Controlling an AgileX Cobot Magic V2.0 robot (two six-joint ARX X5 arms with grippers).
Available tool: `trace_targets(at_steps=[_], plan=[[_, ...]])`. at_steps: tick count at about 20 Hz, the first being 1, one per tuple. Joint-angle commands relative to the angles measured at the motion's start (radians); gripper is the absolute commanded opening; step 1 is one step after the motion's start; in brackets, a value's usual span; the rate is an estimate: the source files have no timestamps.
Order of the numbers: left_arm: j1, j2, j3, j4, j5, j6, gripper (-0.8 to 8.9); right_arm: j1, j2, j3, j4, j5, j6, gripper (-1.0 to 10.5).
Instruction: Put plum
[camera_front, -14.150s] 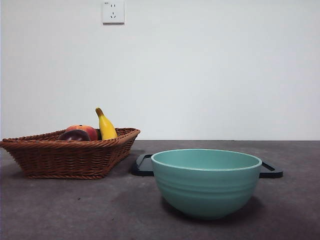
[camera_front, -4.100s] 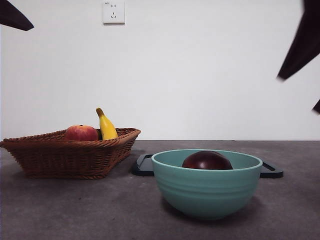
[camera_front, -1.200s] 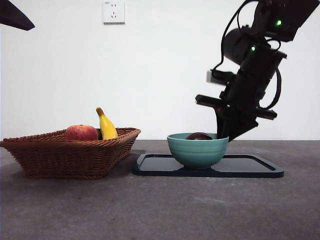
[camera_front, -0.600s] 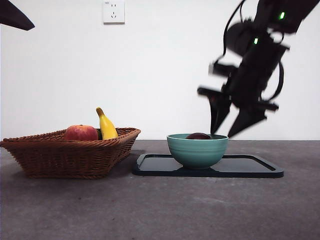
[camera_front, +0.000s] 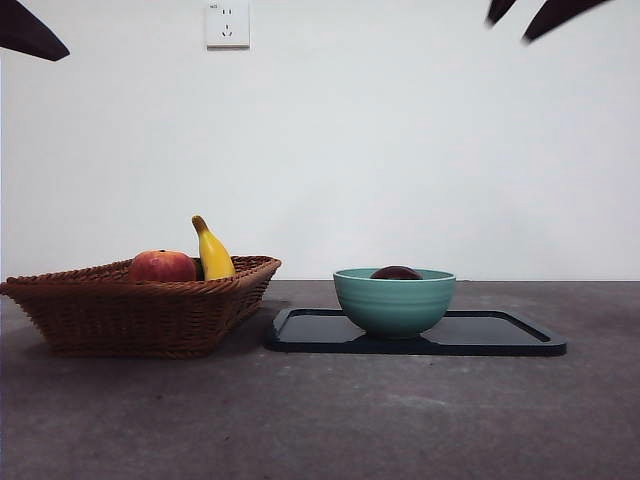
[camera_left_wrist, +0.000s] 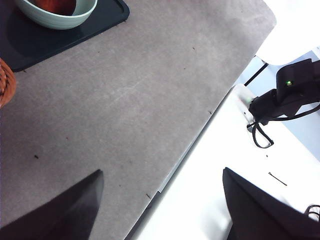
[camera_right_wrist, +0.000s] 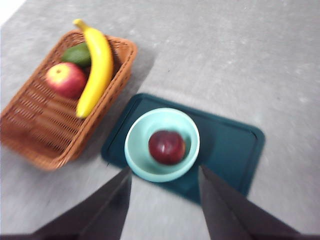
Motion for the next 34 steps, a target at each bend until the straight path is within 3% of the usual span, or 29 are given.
trace_targets(at_steps=[1,12,29,34], plan=[[-0.004,0.006,0.008,0.011,0.005,0.02,3.74,0.006,-0.089,-0.013,-0.049,-0.004,-0.02,2.1],[-0.004,0.006,0.008,0.011,0.005,0.019,3.74,0.066,-0.467,-0.401,-0.1,-0.212,-0.023,2.1],[-0.004,0.006,0.008,0.011,0.005,0.014,3.74,0.066,-0.516,-0.452,-0.14,-0.241,-0.027,2.1],[-0.01,0.006,0.008,0.112,-0.008,-0.082,3.76,0.066,-0.516,-0.452,-0.139,-0.241,-0.027,2.1]])
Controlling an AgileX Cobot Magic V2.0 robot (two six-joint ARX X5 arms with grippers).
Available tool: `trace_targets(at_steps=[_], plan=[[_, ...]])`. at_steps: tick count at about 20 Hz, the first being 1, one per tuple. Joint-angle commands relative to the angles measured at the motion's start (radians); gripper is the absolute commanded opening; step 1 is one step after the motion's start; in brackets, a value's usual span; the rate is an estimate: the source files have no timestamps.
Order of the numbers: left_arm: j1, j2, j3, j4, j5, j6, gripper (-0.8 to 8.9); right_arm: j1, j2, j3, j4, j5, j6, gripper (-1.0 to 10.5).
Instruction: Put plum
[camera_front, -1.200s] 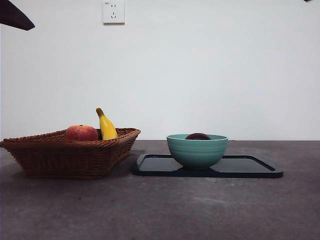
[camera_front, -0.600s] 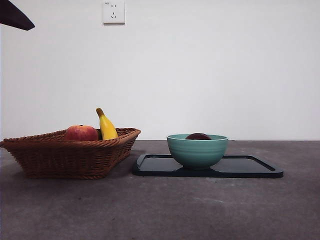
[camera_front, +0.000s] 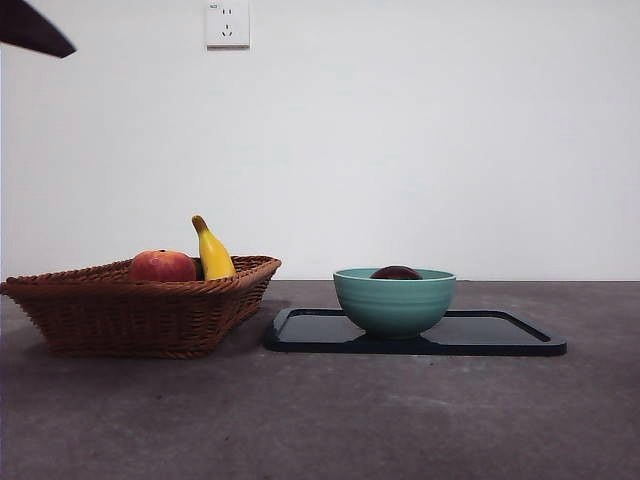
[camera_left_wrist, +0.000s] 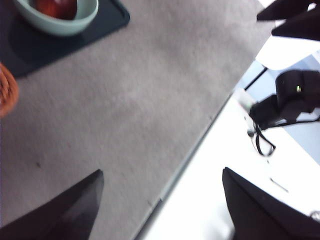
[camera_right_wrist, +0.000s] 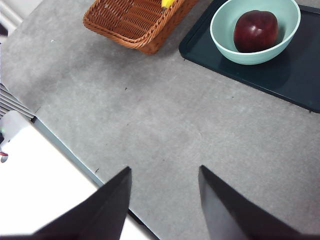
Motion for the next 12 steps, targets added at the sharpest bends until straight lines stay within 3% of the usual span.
trace_targets(at_steps=[1,4,7,12], plan=[[-0.017,0.008,0.009,0.106,-0.028,-0.092,3.77,0.006,0.003,0.005,0.008,-0.004,-0.007,2.1],[-0.053,0.043,0.042,0.22,-0.134,-0.184,3.88,0.006,0.003,0.005,0.008,-0.004,-0.007,2.1],[-0.09,0.153,0.147,0.236,-0.213,-0.197,3.88,0.006,0.003,0.005,0.008,-0.003,-0.007,2.1],[-0.146,0.438,0.41,0.236,-0.249,-0.211,3.88,0.006,0.003,0.005,0.007,-0.004,-0.007,2.1]])
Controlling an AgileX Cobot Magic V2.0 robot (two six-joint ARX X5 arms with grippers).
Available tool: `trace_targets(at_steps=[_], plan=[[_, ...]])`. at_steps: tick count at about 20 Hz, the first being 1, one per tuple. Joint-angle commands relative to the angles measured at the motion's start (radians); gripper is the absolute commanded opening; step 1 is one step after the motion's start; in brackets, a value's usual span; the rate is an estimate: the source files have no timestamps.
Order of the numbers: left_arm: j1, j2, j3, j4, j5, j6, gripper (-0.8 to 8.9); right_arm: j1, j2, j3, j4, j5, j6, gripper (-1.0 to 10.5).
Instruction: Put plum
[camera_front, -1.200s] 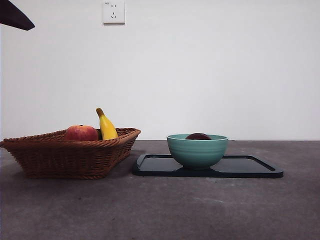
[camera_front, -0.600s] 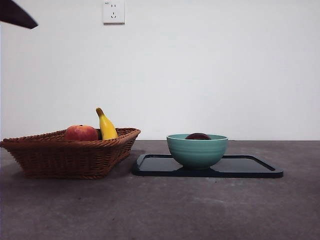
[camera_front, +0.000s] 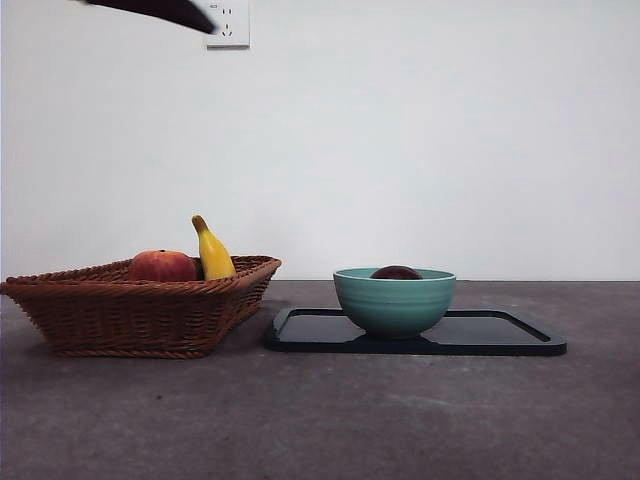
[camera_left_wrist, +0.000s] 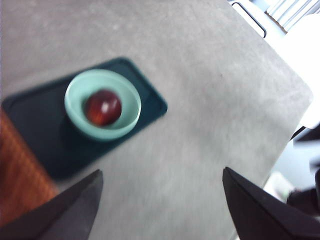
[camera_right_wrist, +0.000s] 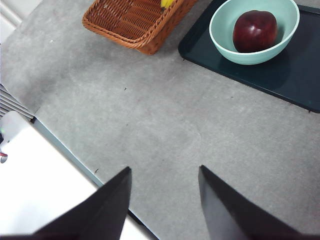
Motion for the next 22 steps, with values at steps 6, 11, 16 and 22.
trace_targets(at_steps=[6,11,16,22], plan=[[-0.065,0.425,0.375,0.014,-0.083,-0.009,3.88,0.006,0.003,0.005,0.007,-0.004,-0.005,2.1],[-0.093,0.642,0.534,0.019,-0.153,0.031,3.88,0.006,0.003,0.005,0.007,-0.003,-0.005,2.1],[-0.132,0.787,0.568,0.051,-0.225,0.104,3.87,0.006,0.003,0.005,0.007,-0.003,-0.005,2.1],[-0.163,0.896,0.568,0.064,-0.295,0.198,3.83,0.006,0.003,0.005,0.006,-0.002,-0.005,2.1]])
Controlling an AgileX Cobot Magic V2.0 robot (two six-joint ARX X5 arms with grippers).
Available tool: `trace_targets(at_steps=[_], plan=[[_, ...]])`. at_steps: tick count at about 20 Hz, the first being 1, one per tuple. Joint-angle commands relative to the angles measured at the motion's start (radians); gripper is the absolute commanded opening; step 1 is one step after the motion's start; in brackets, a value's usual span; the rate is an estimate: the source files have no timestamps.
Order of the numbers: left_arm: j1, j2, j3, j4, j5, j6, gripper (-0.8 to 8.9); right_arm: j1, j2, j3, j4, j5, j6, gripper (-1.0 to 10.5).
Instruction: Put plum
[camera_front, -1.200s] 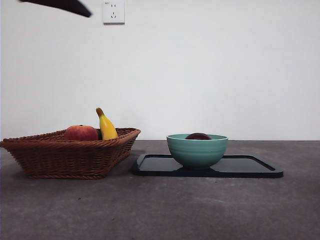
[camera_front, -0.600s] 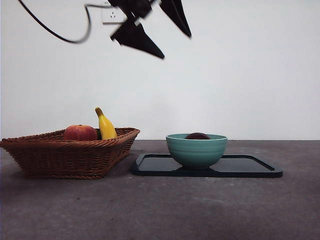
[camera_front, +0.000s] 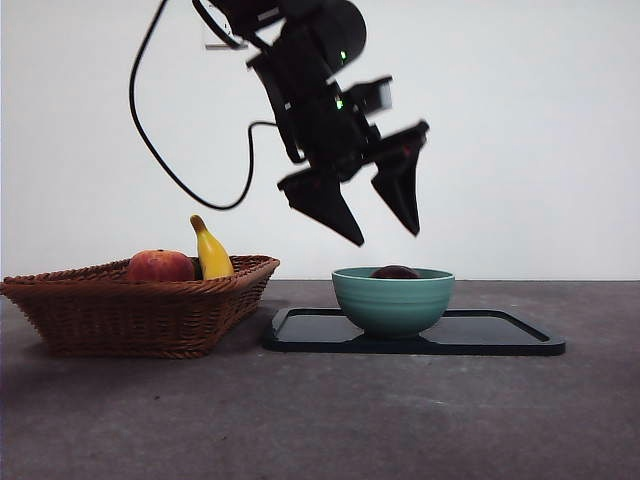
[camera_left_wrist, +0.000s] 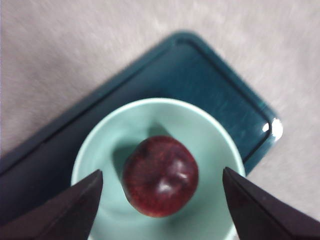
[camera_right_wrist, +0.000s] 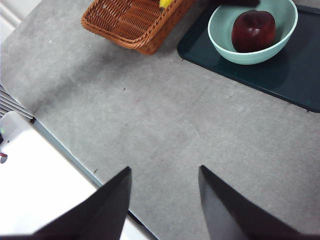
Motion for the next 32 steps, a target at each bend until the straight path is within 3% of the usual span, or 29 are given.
trace_targets(at_steps=[1,26,30,32], plan=[[-0.016,0.051,0.032,0.024,-0.005,0.038,3.83,0.006,0.003,0.005,0.006,-0.001,-0.005,2.1],[-0.037,0.143,0.032,0.05,-0.017,0.085,3.69,0.006,0.003,0.005,-0.007,0.001,-0.007,2.1],[-0.037,0.143,0.032,0.047,-0.022,0.085,2.24,0.006,0.003,0.005,-0.006,0.001,-0.011,2.1],[-0.037,0.143,0.032,0.048,-0.022,0.086,2.08,0.006,0.003,0.005,-0.006,0.001,-0.013,2.1]])
